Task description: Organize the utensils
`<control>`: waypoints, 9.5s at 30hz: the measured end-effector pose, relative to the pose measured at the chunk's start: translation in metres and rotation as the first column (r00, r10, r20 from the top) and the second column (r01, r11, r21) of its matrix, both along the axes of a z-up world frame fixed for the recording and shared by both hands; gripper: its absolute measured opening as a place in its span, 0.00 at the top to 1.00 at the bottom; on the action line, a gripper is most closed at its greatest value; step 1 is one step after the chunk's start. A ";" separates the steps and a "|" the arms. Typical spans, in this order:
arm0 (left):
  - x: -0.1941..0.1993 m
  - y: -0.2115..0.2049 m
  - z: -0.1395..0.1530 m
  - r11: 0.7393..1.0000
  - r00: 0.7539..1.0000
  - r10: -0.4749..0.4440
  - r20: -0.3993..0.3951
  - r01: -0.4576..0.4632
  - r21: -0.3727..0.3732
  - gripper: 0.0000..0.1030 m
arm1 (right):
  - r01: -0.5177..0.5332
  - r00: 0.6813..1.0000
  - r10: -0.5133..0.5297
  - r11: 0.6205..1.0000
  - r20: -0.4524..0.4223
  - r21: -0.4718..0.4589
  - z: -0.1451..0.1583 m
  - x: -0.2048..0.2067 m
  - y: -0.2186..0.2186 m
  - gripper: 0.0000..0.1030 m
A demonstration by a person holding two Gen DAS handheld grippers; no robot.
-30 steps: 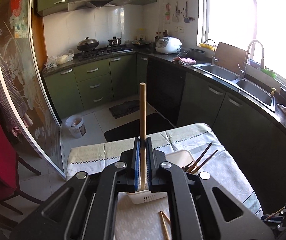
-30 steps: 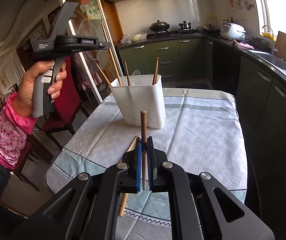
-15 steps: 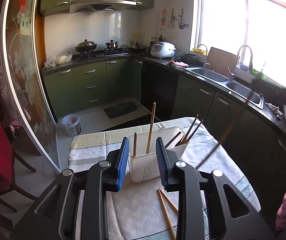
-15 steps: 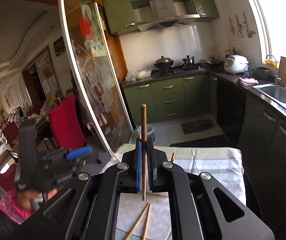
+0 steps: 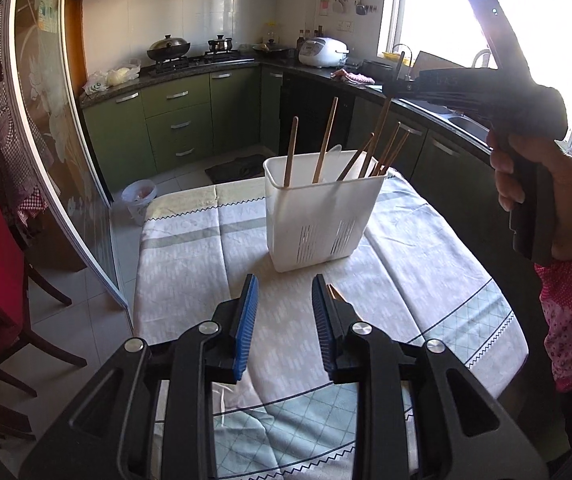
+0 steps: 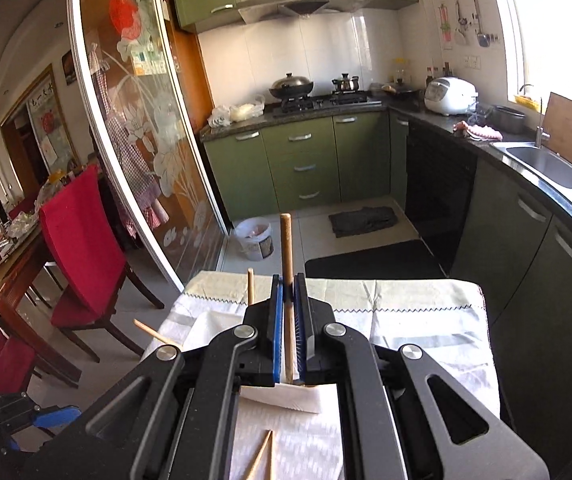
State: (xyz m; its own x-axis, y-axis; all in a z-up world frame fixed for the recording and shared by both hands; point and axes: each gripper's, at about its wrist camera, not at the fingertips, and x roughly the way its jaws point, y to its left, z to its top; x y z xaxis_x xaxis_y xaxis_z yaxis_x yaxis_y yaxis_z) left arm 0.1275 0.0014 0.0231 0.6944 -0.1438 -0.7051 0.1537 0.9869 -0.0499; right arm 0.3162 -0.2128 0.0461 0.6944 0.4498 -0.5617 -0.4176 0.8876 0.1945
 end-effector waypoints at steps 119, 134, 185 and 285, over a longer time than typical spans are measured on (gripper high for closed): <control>-0.039 -0.023 -0.025 1.000 1.000 0.002 0.012 -0.001 -0.018 0.94 | -0.167 0.986 0.164 0.984 -0.039 -0.061 -0.064 -0.167 -0.021 0.94; -0.043 -0.028 -0.006 1.000 0.998 -0.014 0.054 0.015 -0.017 0.94 | -0.168 0.985 0.166 0.984 -0.040 -0.059 -0.068 -0.173 -0.032 0.94; 0.110 -0.040 0.082 0.997 0.990 0.060 0.127 -0.053 -0.055 0.66 | -0.198 0.980 0.198 0.980 0.001 0.021 -0.038 -0.164 -0.050 0.94; -0.177 -0.025 -0.026 0.966 0.871 0.259 0.417 -0.226 -0.129 0.07 | 0.102 0.942 -0.100 0.995 0.321 0.011 -0.102 -0.329 -0.071 0.04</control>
